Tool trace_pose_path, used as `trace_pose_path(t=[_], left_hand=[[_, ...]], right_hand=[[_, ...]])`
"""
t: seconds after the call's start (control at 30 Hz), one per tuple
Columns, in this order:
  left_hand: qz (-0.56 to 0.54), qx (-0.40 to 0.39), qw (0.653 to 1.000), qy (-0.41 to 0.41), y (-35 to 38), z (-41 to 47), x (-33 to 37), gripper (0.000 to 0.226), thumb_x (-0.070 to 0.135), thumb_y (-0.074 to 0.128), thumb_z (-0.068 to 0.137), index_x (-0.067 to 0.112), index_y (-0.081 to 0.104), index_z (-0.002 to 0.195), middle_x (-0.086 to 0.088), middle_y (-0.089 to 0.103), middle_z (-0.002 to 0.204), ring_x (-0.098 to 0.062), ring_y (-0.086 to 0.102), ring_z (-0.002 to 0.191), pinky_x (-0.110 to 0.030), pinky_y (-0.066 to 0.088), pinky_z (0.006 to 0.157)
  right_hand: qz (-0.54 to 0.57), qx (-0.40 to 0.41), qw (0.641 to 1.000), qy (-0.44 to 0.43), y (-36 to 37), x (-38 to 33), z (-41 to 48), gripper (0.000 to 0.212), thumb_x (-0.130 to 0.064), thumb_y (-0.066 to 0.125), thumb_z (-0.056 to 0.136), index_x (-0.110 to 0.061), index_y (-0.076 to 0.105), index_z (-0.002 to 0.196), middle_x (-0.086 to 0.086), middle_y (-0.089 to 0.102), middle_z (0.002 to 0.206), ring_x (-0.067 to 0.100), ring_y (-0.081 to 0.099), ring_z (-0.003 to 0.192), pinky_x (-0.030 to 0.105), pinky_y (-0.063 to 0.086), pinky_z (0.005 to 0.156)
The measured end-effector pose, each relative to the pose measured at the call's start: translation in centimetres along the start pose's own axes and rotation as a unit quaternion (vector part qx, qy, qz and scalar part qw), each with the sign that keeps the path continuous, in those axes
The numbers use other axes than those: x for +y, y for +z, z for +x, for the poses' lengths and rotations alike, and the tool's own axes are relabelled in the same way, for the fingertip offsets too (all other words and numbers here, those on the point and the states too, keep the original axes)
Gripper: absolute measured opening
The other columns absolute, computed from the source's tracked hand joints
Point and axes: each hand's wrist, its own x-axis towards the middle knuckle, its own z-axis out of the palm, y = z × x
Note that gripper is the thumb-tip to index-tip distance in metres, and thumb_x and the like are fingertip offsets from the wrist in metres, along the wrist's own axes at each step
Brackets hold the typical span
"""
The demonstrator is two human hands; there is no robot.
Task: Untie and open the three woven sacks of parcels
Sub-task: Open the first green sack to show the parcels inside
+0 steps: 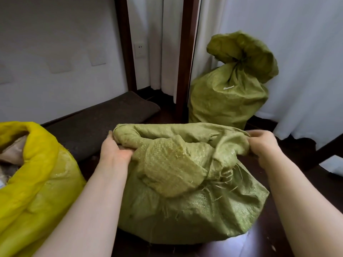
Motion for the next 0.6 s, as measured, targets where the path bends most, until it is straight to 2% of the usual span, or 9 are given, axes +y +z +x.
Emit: trace_pose_path(t=[0.03, 0.1, 0.2, 0.27, 0.37, 0.47, 0.5, 0.53, 0.6], left_hand=[[0.012, -0.021, 1.000, 0.012, 0.5, -0.4, 0.0, 0.035, 0.035, 0.049, 0.095, 0.002, 0.061, 0.099, -0.022, 0.062, 0.102, -0.035, 0.059, 0.097, -0.048, 0.042, 0.089], [0.040, -0.042, 0.998, 0.033, 0.6, -0.2, 0.4, 0.028, 0.034, 0.057, 0.089, 0.007, 0.062, 0.088, -0.018, 0.065, 0.093, -0.033, 0.063, 0.088, -0.050, 0.047, 0.084], [0.091, -0.084, 0.992, 0.027, 0.3, 0.5, 1.0, 0.020, 0.028, 0.060, 0.087, 0.012, 0.062, 0.099, -0.010, 0.064, 0.109, -0.028, 0.062, 0.105, -0.045, 0.051, 0.077], [0.130, -0.098, 0.987, 0.011, 0.4, 0.2, 1.1, 0.032, 0.025, 0.058, 0.087, 0.009, 0.059, 0.115, -0.009, 0.063, 0.107, -0.025, 0.062, 0.102, -0.041, 0.051, 0.074], [0.206, -0.096, 0.974, 0.006, 0.7, -0.4, 0.8, 0.029, 0.013, 0.056, 0.088, 0.003, 0.057, 0.115, -0.011, 0.063, 0.104, -0.024, 0.063, 0.094, -0.036, 0.050, 0.067], [0.320, -0.061, 0.945, 0.034, 0.7, -0.1, 1.0, 0.053, 0.002, 0.073, 0.067, 0.001, 0.057, 0.118, -0.016, 0.062, 0.116, -0.029, 0.062, 0.101, -0.039, 0.054, 0.074], [0.439, -0.019, 0.896, 0.071, 1.0, -0.3, 1.0, 0.059, 0.003, 0.078, 0.061, 0.003, 0.057, 0.116, -0.016, 0.062, 0.117, -0.029, 0.061, 0.102, -0.041, 0.053, 0.079], [0.599, 0.030, 0.792, 0.117, 1.3, -0.7, 1.0, 0.062, 0.009, 0.082, 0.061, 0.004, 0.055, 0.117, -0.015, 0.059, 0.120, -0.030, 0.058, 0.106, -0.042, 0.051, 0.086], [0.826, 0.118, 0.508, 0.214, 2.5, -2.0, 1.1, 0.075, 0.030, 0.082, 0.066, 0.007, 0.045, 0.127, -0.016, 0.044, 0.130, -0.033, 0.043, 0.120, -0.044, 0.042, 0.095]], right_hand=[[-0.092, 0.000, 0.994, -0.064, 0.0, -1.4, -0.9, 0.043, -0.016, 0.065, 0.083, -0.018, 0.059, 0.125, 0.011, 0.064, 0.117, 0.028, 0.061, 0.106, 0.041, 0.054, 0.087], [-0.227, -0.003, 0.962, -0.150, -0.2, -5.2, -4.0, 0.045, -0.036, 0.058, 0.085, -0.029, 0.053, 0.130, 0.003, 0.059, 0.126, 0.025, 0.054, 0.117, 0.038, 0.048, 0.086], [-0.381, -0.108, 0.908, -0.133, -0.3, -9.3, -8.2, 0.068, -0.077, 0.038, 0.078, -0.019, 0.063, 0.105, 0.001, 0.067, 0.097, 0.022, 0.066, 0.086, 0.030, 0.046, 0.066], [-0.435, -0.196, 0.876, -0.070, 0.2, -9.7, -9.5, 0.084, -0.087, 0.042, 0.065, -0.014, 0.057, 0.103, 0.006, 0.064, 0.101, 0.026, 0.069, 0.076, 0.035, 0.056, 0.067], [-0.414, -0.315, 0.854, 0.033, 1.1, -7.9, -10.1, 0.092, -0.069, 0.071, 0.060, -0.012, 0.046, 0.127, 0.017, 0.054, 0.125, 0.037, 0.069, 0.082, 0.043, 0.060, 0.066], [-0.374, -0.323, 0.869, 0.007, 2.1, -5.4, -8.9, 0.046, -0.024, 0.079, 0.073, -0.003, 0.052, 0.104, 0.015, 0.059, 0.099, 0.033, 0.070, 0.075, 0.036, 0.059, 0.054], [-0.336, -0.286, 0.897, -0.022, 2.4, -4.7, -8.2, 0.030, -0.012, 0.072, 0.078, -0.004, 0.054, 0.100, 0.014, 0.059, 0.092, 0.032, 0.068, 0.077, 0.035, 0.058, 0.052], [-0.271, -0.243, 0.931, -0.035, 2.4, -4.4, -7.4, 0.022, -0.005, 0.066, 0.080, -0.004, 0.054, 0.099, 0.013, 0.058, 0.088, 0.030, 0.066, 0.078, 0.033, 0.056, 0.051], [-0.058, -0.179, 0.982, 0.004, 2.1, -4.4, -6.0, 0.025, 0.003, 0.060, 0.082, -0.004, 0.056, 0.106, 0.012, 0.060, 0.085, 0.026, 0.062, 0.074, 0.030, 0.053, 0.048]])
